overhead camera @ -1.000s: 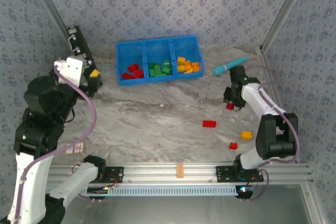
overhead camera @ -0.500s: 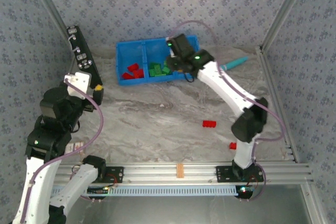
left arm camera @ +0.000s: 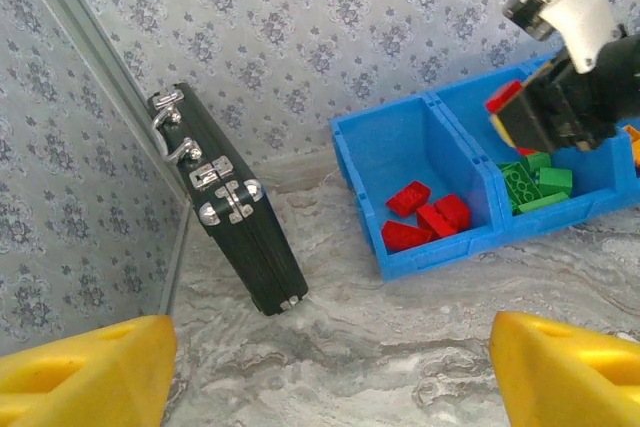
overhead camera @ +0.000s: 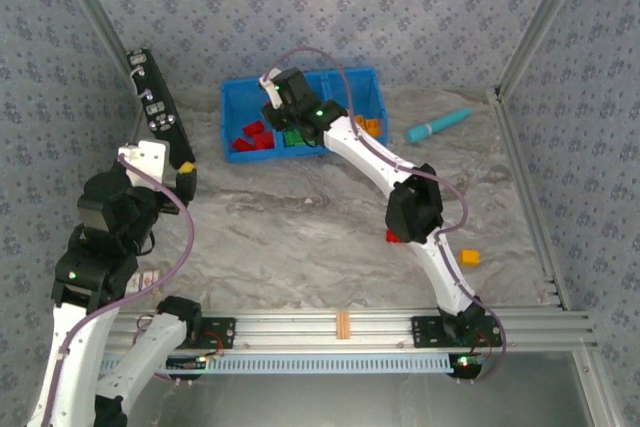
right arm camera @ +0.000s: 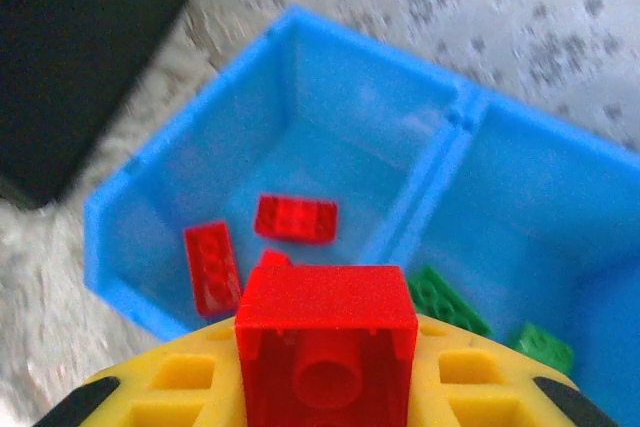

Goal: Sort the legos into containers by color
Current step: Place the lego in the container.

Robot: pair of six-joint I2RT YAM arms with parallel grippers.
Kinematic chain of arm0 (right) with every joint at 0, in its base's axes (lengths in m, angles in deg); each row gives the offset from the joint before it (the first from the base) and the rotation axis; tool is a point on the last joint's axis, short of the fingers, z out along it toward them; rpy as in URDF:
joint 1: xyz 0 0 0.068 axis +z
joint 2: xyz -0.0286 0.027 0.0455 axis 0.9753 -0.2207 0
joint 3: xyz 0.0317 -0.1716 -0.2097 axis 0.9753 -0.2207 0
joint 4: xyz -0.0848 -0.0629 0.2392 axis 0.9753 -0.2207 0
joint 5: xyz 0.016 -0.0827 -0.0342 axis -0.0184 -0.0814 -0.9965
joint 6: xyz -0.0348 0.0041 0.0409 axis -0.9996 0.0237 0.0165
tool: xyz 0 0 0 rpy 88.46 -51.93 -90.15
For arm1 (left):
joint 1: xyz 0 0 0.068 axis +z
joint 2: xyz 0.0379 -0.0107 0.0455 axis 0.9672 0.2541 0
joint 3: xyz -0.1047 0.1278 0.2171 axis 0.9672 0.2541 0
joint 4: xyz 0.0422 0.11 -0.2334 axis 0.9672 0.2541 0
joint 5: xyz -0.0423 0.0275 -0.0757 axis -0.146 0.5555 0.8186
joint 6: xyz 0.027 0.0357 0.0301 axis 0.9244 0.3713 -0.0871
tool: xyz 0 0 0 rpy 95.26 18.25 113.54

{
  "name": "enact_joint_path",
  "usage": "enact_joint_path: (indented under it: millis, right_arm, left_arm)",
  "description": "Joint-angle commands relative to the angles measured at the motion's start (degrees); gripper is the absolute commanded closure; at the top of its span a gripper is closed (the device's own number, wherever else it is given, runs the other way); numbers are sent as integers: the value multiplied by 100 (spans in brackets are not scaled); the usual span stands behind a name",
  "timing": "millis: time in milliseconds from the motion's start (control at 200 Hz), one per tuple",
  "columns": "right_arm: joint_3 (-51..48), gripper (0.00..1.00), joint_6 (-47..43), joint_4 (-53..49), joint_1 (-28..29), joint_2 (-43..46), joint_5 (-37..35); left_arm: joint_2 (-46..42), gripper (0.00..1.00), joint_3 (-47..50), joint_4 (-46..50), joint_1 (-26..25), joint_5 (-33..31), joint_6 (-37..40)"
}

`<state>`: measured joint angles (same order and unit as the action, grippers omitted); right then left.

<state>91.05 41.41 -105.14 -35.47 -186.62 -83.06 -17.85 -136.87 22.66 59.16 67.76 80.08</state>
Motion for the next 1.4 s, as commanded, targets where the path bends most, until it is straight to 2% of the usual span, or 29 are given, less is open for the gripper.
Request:
enact_joint_path:
  millis: [0,215,340,385,430,510,625,755,890,980,1035,1135,1220,1334,1399]
  right_arm:
    - [549,84,-95,579,6,-562,469]
    - [1412,82,-97,1124,51,-1476,610]
    - [2000,71,-107,1067,56,-1955,497]
    - [2102,63,-111,1041,50,-2057,451]
    - [2090,54,-95,1056,40,-2097,442]
    - [2072,52,-16,1055,24,-2118,456]
    - [2054,40,73,962,6,-2045,506]
    - [1966,38,40,694,6,-1678,511]
    - [1421,37,-173,-158,-106,-509,555]
    - [696,37,-166,-926,-327,599,296]
    - [217,37,10,-1536,-516,1335,114]
    - [-940,37,508,-2363,-803,2793,-298]
    - [-2433,36,901,-2513,-982,4194,-608]
    - [-4145,35,1713,-2797,-1356,5889,-713]
    - [-4989,35,2109,-3044,-1523,6743,-698]
  left_arm:
    - [-124,19,14,6,35,-142,-178]
    - [-275,18,149,83,39,-178,-285]
    - [-284,18,164,107,37,-152,-336]
    - [-284,19,156,98,38,-113,-346]
    - [-289,19,168,88,36,-97,-347]
    - [-284,18,164,87,36,-55,-358]
    - [-285,19,173,110,35,27,-388]
    - [-270,19,129,152,30,373,-375]
    - [103,20,66,236,16,2029,85]
    - [342,20,123,273,-82,3393,756]
    - [402,20,231,110,-189,3851,1071]
    - [562,20,561,-686,-446,4161,1204]
    - [935,21,747,-1215,-929,4207,1157]
    - [1769,22,737,-1443,-2197,3390,1581]
    - [2317,22,676,-1658,-2647,3182,1661]
